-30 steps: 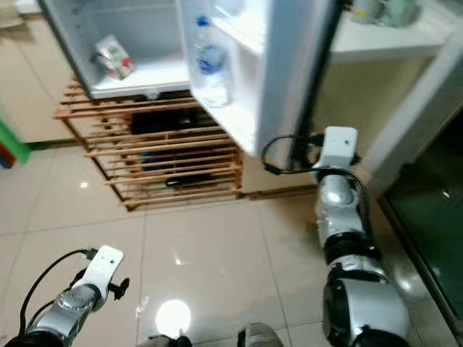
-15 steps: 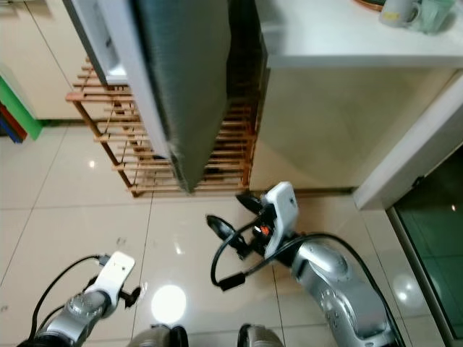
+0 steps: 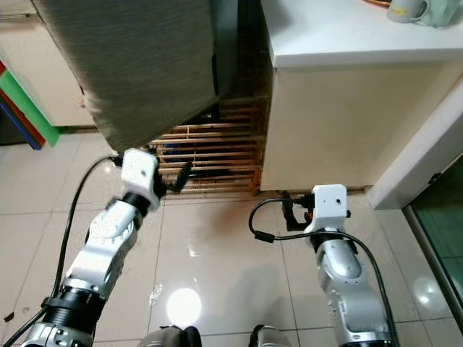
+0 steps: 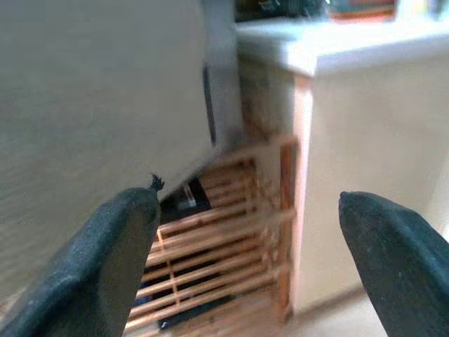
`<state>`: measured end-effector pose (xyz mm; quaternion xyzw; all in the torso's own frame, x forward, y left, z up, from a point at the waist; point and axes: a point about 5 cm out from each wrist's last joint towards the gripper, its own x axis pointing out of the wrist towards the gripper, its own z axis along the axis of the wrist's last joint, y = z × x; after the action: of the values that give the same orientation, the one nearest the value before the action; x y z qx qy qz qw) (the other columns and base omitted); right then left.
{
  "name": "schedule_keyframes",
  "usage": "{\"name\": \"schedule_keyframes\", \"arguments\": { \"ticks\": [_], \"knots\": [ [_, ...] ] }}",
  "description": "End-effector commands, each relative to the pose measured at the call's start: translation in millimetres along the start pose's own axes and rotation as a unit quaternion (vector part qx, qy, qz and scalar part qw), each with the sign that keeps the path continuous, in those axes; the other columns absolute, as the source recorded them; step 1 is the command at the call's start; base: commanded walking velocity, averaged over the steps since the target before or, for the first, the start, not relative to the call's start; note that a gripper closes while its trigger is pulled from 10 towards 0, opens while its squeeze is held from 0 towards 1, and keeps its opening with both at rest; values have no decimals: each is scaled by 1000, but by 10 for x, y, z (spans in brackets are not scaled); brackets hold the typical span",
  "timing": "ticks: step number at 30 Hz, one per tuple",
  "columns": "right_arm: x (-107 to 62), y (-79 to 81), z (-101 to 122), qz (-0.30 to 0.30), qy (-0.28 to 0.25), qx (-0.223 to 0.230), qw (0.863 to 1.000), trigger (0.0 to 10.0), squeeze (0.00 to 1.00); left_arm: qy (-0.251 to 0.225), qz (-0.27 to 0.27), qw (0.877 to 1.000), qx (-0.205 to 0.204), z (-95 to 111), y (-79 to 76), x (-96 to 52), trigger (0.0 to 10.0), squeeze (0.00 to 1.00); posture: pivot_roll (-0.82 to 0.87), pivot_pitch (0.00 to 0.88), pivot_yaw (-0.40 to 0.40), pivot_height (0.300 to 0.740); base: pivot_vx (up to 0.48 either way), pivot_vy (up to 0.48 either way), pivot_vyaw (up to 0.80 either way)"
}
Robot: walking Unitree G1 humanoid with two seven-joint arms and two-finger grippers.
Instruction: Restocking fridge
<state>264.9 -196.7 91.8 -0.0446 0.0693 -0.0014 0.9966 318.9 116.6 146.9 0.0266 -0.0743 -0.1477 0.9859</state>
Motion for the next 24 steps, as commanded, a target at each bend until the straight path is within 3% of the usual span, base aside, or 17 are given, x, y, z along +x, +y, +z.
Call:
{"name": "schedule_keyframes", "arguments": {
  "ticks": [1,7,13,24],
  "knots": [
    [1,19,-6,-7,-8,-4,1000,10000,0,-10,23,999,-23,115,88,9,10000,0,-113,87,103,740,0,0,0],
    [-2,64,-17,3,-14,-3,1000,10000,0,-5,35,999,-19,187,78,-11,10000,0,-95,90,91,740,409,83,0],
    [48,91,-5,15,-23,-13,1000,10000,0,51,68,996,-34,-7,174,-107,10000,0,-89,87,74,740,442,0,0],
    [56,84,-52,18,-17,-13,1000,10000,0,97,81,992,-30,-204,213,-197,10000,0,-81,90,70,740,450,0,0]
  ]
}}
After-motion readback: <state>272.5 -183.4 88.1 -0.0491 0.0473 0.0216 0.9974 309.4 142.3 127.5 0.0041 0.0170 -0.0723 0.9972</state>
